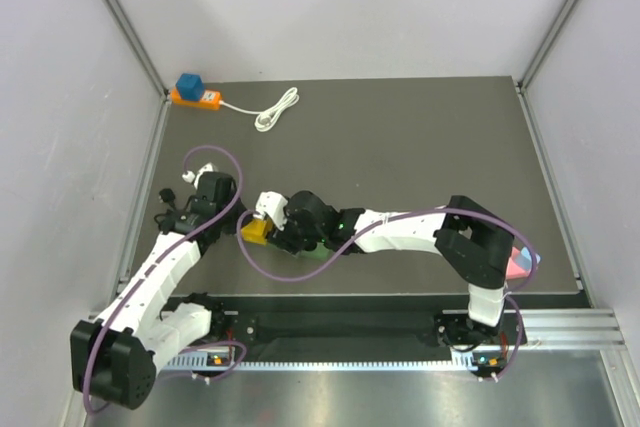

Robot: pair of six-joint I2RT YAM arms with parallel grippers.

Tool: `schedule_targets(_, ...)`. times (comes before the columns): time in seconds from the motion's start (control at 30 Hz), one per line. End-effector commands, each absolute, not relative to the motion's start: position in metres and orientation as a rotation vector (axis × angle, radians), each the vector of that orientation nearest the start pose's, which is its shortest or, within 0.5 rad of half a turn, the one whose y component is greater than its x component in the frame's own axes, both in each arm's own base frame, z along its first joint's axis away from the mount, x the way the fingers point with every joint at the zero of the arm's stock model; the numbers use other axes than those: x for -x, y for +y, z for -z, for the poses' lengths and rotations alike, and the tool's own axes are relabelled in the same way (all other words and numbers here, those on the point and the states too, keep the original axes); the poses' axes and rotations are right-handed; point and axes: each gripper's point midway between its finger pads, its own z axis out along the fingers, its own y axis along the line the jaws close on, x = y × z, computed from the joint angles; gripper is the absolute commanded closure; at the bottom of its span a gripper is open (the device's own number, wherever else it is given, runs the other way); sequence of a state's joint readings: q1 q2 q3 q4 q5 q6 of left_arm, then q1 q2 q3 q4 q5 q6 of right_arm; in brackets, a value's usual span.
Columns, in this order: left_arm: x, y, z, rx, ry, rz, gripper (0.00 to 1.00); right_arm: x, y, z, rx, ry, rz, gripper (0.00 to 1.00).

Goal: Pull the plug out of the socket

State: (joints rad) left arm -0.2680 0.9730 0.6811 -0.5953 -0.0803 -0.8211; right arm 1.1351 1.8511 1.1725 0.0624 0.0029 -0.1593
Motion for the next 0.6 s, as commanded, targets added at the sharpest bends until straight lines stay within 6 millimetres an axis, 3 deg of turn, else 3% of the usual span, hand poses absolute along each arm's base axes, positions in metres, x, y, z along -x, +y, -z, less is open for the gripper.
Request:
schedule_targets(0.0, -0.201, -0.072, -0.050, 0.831, 2.574, 0.229, 1.00, -0.252, 0.465, -0.196, 1.098, 1.521, -0.477, 1.00)
schedule_targets(0.1, -0.197, -0.070, -0.047, 0.844, 2.549, 0.207, 1.00, -0.260, 0.458, -0.208, 1.062, 1.438, -0.302, 1.00)
schedule_targets(0.2, -0.198, -0.067, -0.046, 0.856, 2.532, 0.183, 1.00, -0.268, 0.464, -0.212, 1.058, 1.468, -0.281, 1.00)
schedule_targets(0.33, -0.191, -0.068, -0.034, 0.856, 2.555, 0.174, 1.00, -0.253, 0.480, -0.202, 1.136, 1.553, -0.476, 1.00)
schedule_targets(0.37, -0.189, -0.068, -0.031, 0.860, 2.558, 0.176, 1.00, -0.260, 0.480, -0.202, 1.122, 1.581, -0.509, 1.00)
schedule_targets(0.43, -0.188, -0.071, -0.029, 0.845, 2.564, 0.181, 1.00, -0.255, 0.482, -0.194, 1.121, 1.637, -0.629, 1.00)
schedule_targets(0.57, -0.189, -0.068, -0.032, 0.842, 2.543, 0.159, 1.00, -0.263, 0.477, -0.190, 1.095, 1.702, -0.711, 1.00)
